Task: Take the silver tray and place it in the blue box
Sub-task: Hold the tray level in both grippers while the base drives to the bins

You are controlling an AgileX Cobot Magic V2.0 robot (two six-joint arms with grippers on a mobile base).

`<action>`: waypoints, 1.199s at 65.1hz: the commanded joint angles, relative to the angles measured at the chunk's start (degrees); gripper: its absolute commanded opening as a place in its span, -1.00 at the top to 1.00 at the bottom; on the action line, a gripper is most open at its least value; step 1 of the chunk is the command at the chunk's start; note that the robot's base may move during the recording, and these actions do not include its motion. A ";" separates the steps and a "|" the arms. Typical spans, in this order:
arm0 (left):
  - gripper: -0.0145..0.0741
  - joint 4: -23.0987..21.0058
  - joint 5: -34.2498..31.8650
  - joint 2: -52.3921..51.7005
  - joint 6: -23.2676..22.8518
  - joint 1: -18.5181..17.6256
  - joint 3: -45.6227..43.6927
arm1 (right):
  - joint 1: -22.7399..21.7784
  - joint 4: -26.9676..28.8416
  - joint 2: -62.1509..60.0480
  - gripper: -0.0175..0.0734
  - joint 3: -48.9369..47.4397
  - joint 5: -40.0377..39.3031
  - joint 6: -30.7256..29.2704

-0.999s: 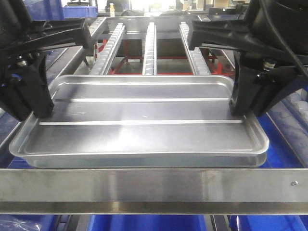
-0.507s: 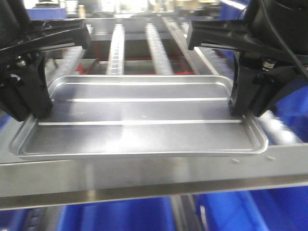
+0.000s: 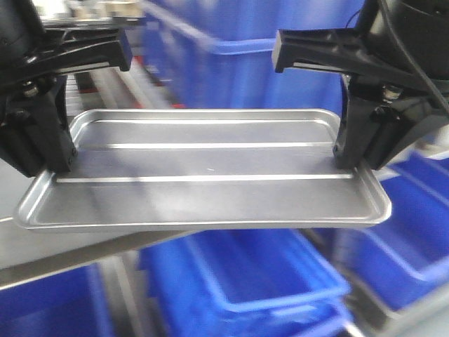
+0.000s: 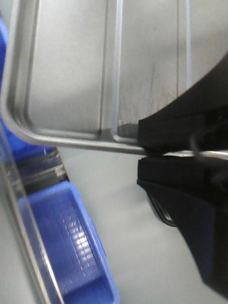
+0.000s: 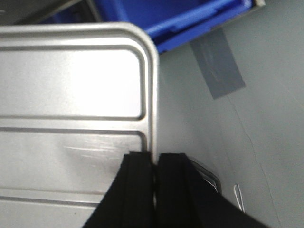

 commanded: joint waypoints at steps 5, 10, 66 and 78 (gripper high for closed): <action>0.70 2.63 1.42 -2.01 -0.56 -0.01 -1.18 | -0.52 -4.06 -2.04 0.49 -1.21 1.28 -0.10; 0.70 2.63 1.42 -2.01 -0.56 -0.01 -1.18 | -0.52 -4.06 -2.04 0.49 -1.21 1.28 -0.10; 0.70 2.63 1.42 -2.01 -0.56 -0.01 -1.18 | -0.52 -4.06 -2.04 0.49 -1.21 1.34 -0.10; 0.70 2.63 1.42 -2.01 -0.56 -0.01 -1.18 | -0.52 -4.06 -2.04 0.49 -1.21 1.34 -0.10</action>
